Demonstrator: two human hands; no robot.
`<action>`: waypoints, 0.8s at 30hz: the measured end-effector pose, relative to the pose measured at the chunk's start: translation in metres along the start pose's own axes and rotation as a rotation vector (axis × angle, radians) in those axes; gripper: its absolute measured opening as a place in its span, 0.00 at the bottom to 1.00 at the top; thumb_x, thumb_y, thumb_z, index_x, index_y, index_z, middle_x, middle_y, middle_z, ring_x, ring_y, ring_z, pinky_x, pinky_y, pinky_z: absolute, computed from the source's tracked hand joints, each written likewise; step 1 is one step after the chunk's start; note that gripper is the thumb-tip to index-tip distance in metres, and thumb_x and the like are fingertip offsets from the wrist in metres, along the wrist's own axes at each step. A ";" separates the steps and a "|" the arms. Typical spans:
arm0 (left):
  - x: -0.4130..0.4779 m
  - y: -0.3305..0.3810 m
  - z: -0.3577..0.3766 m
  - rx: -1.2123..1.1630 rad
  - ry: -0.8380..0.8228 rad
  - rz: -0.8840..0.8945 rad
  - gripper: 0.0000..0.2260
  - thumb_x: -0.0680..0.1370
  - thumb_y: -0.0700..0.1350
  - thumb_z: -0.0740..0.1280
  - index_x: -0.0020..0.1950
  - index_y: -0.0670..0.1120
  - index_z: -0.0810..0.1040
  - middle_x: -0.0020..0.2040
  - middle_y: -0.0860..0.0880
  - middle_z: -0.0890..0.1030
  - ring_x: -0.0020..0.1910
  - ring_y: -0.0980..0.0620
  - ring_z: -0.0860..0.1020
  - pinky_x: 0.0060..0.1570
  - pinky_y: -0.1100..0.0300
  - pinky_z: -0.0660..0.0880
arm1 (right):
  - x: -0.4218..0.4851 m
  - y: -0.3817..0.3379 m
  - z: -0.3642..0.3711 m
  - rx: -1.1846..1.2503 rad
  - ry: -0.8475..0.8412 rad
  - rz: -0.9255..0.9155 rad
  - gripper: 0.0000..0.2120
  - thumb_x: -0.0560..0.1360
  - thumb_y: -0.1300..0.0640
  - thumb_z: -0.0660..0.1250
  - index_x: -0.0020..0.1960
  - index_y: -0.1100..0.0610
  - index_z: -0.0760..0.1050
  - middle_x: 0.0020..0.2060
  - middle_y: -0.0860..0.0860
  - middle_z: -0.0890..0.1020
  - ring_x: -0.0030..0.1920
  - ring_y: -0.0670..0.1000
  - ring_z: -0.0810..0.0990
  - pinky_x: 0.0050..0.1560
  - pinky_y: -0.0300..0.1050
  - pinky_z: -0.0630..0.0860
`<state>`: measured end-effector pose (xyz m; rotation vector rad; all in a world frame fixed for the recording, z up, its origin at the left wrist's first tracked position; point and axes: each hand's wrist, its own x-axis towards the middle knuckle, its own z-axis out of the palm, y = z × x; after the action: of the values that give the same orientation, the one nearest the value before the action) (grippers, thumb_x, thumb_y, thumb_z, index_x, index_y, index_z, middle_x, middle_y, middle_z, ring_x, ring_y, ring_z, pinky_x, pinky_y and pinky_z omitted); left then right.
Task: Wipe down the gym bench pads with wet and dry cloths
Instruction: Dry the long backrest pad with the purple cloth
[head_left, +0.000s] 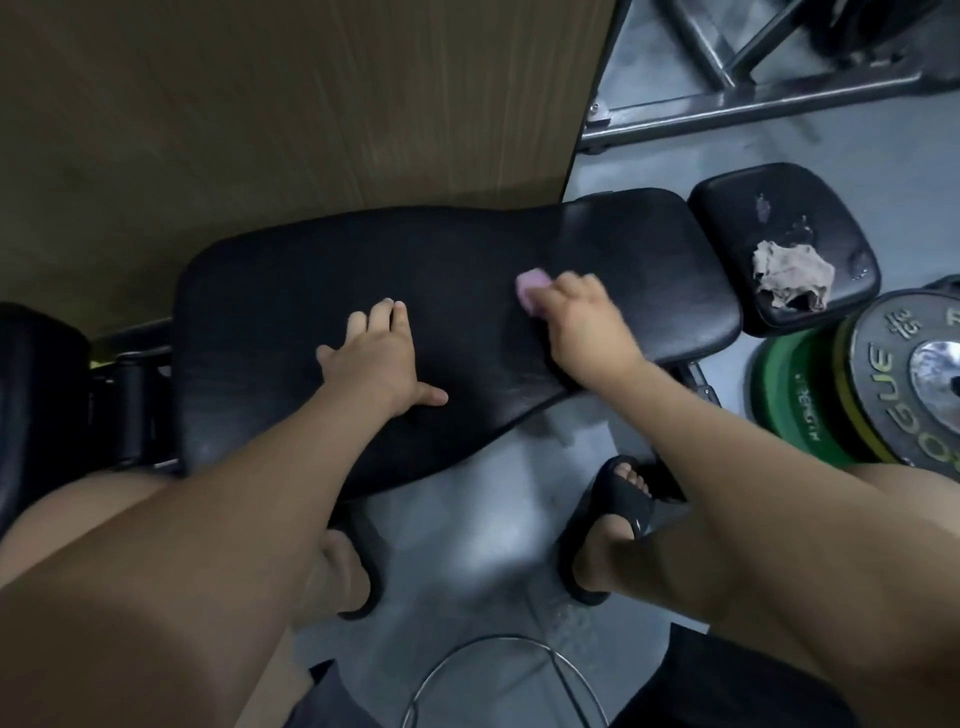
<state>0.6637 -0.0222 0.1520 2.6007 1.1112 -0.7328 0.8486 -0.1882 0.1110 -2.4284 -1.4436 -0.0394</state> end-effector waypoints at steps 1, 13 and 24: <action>0.001 -0.001 0.001 -0.011 -0.004 0.000 0.59 0.67 0.69 0.74 0.83 0.51 0.41 0.81 0.55 0.46 0.77 0.47 0.52 0.70 0.32 0.61 | 0.012 0.007 0.001 -0.007 0.038 0.108 0.16 0.71 0.71 0.61 0.53 0.59 0.79 0.44 0.58 0.75 0.42 0.58 0.68 0.42 0.55 0.74; 0.005 -0.008 0.009 -0.178 -0.055 -0.025 0.58 0.67 0.67 0.76 0.82 0.56 0.37 0.80 0.56 0.35 0.80 0.42 0.34 0.70 0.23 0.51 | 0.068 -0.006 0.018 0.016 0.004 0.013 0.16 0.74 0.69 0.61 0.56 0.57 0.80 0.49 0.57 0.76 0.46 0.58 0.69 0.45 0.56 0.77; 0.004 -0.011 0.012 -0.204 -0.033 -0.044 0.63 0.66 0.67 0.76 0.82 0.46 0.35 0.81 0.54 0.33 0.80 0.45 0.34 0.72 0.25 0.51 | 0.092 -0.028 0.027 0.042 -0.054 -0.207 0.17 0.75 0.66 0.59 0.57 0.54 0.81 0.48 0.56 0.78 0.45 0.58 0.72 0.47 0.53 0.76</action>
<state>0.6533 -0.0166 0.1401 2.3938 1.1707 -0.6334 0.8665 -0.0895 0.1088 -2.2546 -1.6968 0.0107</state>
